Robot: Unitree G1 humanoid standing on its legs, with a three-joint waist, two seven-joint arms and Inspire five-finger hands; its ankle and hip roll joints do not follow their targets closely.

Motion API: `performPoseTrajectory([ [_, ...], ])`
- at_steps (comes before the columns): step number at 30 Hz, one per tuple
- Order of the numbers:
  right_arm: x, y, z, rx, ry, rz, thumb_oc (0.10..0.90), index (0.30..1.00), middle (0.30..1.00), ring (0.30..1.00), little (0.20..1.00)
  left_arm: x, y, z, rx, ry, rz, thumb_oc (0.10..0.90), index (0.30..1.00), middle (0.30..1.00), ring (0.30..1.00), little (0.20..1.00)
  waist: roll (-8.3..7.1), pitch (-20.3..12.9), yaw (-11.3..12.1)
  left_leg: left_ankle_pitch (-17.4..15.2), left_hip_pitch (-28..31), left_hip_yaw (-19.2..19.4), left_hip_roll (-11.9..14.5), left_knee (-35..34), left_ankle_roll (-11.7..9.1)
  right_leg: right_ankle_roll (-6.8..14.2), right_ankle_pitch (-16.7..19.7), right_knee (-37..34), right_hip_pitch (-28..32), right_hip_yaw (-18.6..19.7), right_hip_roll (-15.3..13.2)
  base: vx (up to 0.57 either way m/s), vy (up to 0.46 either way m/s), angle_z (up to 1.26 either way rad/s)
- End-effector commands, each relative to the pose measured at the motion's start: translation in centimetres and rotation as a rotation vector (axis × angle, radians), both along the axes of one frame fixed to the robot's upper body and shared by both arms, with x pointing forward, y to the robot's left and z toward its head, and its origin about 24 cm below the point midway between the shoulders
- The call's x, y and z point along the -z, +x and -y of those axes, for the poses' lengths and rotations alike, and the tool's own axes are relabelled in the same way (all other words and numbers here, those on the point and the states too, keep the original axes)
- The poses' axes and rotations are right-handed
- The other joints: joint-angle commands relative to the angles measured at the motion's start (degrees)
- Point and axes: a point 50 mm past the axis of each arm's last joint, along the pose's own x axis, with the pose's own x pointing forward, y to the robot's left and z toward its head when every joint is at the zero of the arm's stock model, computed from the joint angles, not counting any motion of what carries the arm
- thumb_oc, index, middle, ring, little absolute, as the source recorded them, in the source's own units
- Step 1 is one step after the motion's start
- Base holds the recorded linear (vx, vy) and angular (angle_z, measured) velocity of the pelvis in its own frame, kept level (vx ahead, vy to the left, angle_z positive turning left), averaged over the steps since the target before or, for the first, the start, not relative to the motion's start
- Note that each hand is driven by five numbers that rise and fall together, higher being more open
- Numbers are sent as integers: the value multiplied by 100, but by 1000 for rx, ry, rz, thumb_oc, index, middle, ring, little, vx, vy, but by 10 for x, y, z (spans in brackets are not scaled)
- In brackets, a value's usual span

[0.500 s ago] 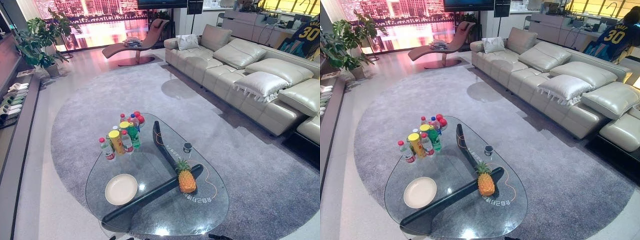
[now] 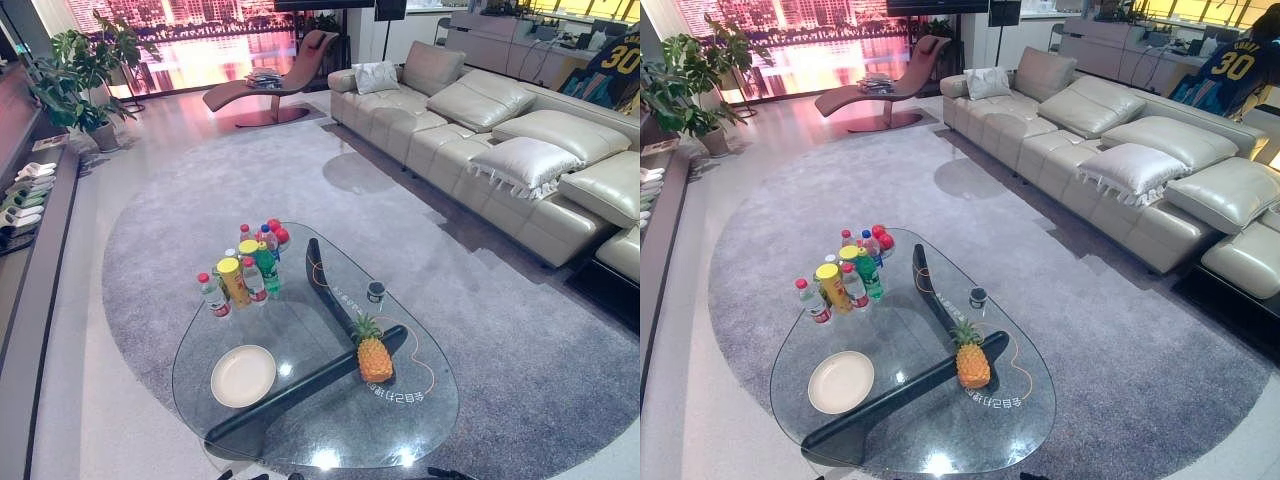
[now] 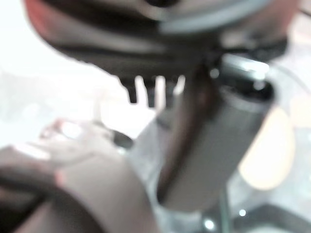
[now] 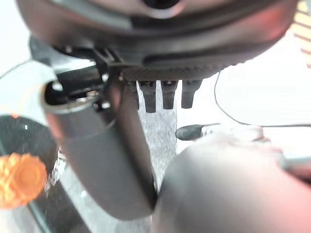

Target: Pick up the fruit to the plate

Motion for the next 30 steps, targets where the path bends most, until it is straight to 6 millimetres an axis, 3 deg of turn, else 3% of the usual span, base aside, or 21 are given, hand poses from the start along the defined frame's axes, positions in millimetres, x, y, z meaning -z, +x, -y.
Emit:
performPoseTrajectory([
  [1, -5, 2, 20, 14, -136, 4, 800, 900, 900, 900, 900, -6, 32, -6, 35, 31, 94, 800, 900, 900, 900, 900, -130, 236, 57, -684, 355, 16, -548, 61, 274, 351, 171, 23, -271, -177, -13, 0, 0, 0],
  [11, -26, 46, 38, 137, -301, 256, 800, 900, 900, 900, 900, -10, 34, -15, 53, 59, 118, 800, 900, 900, 900, 900, -246, 510, 171, -678, 130, -86, -572, 167, 321, 357, 254, 23, -460, -133, 10, 1, -39, -1],
  [17, -54, 93, 40, 194, -335, 506, 800, 900, 900, 900, 900, -13, 39, -18, 65, 80, 152, 800, 900, 900, 900, 900, -319, 805, 226, -670, -191, -190, -587, 367, 340, 325, 280, 143, -717, -121, 52, -23, -33, 0],
  [22, -95, 139, 33, 202, -375, 767, 800, 900, 900, 900, 900, -17, 47, -20, 74, 89, 186, 800, 900, 900, 900, 900, -352, 1112, 252, -617, -495, -292, -605, 460, 360, 304, 282, 286, -1003, -162, 96, -60, -31, 3],
  [23, -95, 139, 33, 202, -375, 767, 800, 900, 900, 900, 900, -17, 47, -20, 74, 89, 186, 800, 900, 900, 900, 900, -352, 1111, 251, -617, -497, -292, -605, 460, 360, 304, 282, 286, -1005, -162, 96, -83, -13, 1],
  [25, -124, 162, 24, 196, -374, 919, 800, 900, 900, 900, 900, -20, 54, -20, 70, 92, 211, 800, 900, 900, 900, 900, -354, 1296, 236, -580, -700, -332, -619, 519, 368, 291, 292, 347, -1187, -167, 119, -94, -1, 3],
  [30, -168, 185, 17, 158, -403, 1130, 800, 900, 900, 900, 900, -23, 63, -17, 63, 82, 251, 800, 900, 900, 900, 900, -308, 1526, 216, -557, -996, -371, -660, 661, 389, 268, 245, 506, -1439, -181, 129, -65, 36, 3],
])
